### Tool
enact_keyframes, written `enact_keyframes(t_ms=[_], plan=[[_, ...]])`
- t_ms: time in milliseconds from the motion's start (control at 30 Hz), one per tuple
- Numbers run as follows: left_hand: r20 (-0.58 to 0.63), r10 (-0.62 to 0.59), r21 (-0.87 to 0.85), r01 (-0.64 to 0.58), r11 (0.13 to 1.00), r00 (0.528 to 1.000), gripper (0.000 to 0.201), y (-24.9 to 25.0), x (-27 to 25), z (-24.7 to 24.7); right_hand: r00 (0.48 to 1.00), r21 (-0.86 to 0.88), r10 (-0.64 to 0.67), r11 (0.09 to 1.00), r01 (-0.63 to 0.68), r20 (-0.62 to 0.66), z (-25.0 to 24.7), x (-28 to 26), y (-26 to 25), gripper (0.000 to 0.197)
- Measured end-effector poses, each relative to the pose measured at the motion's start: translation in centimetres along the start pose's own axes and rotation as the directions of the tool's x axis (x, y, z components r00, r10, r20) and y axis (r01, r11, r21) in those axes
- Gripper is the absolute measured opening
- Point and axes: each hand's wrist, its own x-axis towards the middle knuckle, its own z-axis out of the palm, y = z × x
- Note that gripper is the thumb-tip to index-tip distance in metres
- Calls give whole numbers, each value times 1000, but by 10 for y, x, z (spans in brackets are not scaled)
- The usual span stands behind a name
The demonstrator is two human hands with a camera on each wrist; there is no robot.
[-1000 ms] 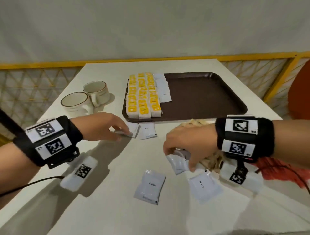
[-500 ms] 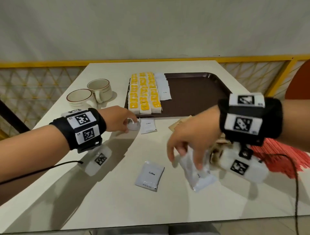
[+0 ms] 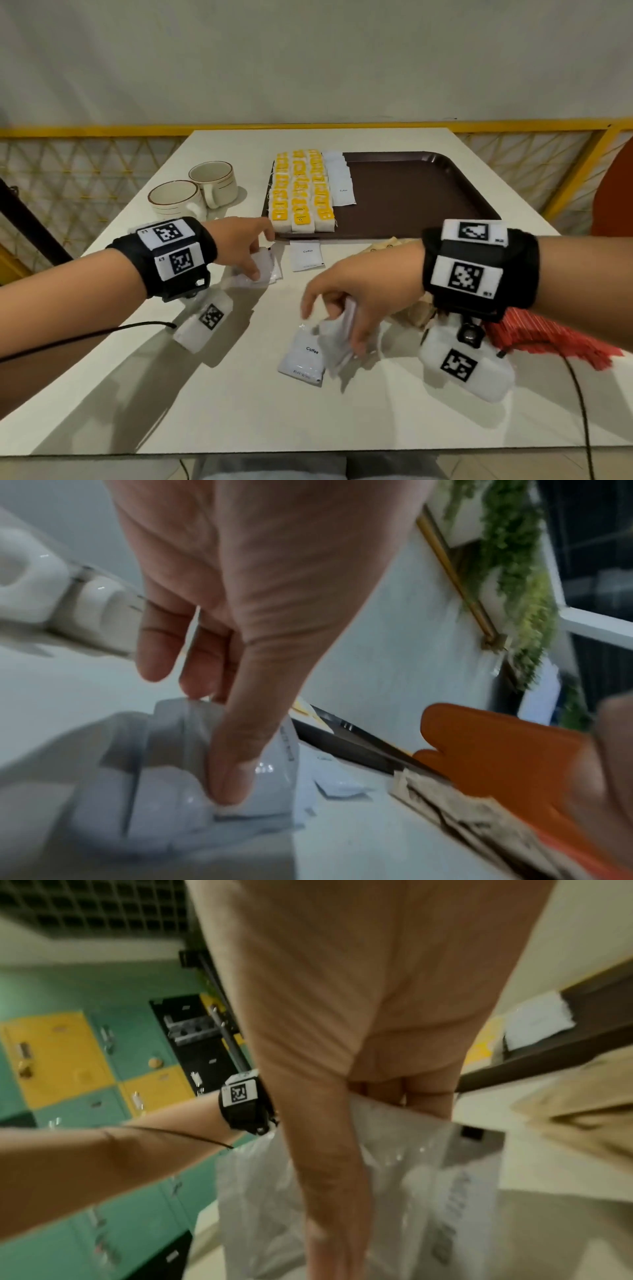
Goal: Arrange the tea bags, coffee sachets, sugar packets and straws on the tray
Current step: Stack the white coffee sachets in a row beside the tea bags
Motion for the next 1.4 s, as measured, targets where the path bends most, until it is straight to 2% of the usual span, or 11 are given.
enact_keyframes(t_ms=[100,267,400,500,633,733,833,967,1133,1300,1400], plan=[[76,1,25,-2,1000,997,41,-7,-3,-1,997,-70,7,998,-1,81,9,25,-15,93],[93,-17,-76,24,997,995,27,-10,-11,-6,1000,-308,-1,951,10,30,15,53,-24,65],[41,-27,-328,39,944,999,19,10,-8,-13,999,-386,-35,922,23,-24,19,55,-21,53],[-54,-50,-373,26,927,997,8,34,0,-13,993,-137,-37,990,21,-110,10,39,-8,22],[-134,34,-252,-67,965,990,22,49,7,-5,928,240,123,970,-38,-351,-21,-8,26,24],[-99,70,-150,-85,985,993,20,47,12,1,824,525,270,851,38,-498,-30,-37,55,15],[27,92,-113,-88,990,995,48,44,13,8,778,736,366,653,177,-511,-30,-54,74,22],[64,83,-102,-76,992,995,56,41,9,13,791,778,396,609,154,-467,-22,-62,85,21],[53,64,-184,-53,981,997,42,37,9,10,821,800,386,585,134,-420,-6,-53,85,22],[90,151,-179,-133,975,984,66,41,12,7,843,782,348,610,128,-410,-2,-40,80,20],[103,201,-163,-182,970,974,49,46,18,6,858,786,322,602,140,-400,1,-36,80,20]])
